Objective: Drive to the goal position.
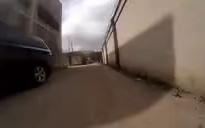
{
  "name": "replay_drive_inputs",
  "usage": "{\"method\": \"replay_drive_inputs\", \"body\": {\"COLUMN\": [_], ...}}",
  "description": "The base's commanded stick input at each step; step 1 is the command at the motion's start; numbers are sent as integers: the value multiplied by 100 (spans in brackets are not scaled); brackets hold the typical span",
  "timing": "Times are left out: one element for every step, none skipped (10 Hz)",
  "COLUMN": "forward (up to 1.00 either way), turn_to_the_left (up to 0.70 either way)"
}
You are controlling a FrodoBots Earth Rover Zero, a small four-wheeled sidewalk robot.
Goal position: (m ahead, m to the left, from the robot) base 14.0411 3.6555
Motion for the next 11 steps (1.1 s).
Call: {"method": "replay_drive_inputs", "body": {"forward": [100, 100, 100, 100, 100, 100, 100, 100, 100, 100, 100], "turn_to_the_left": [0, 0, 0, 27, 27, 27, 27, 0, 0, 0, 0]}}
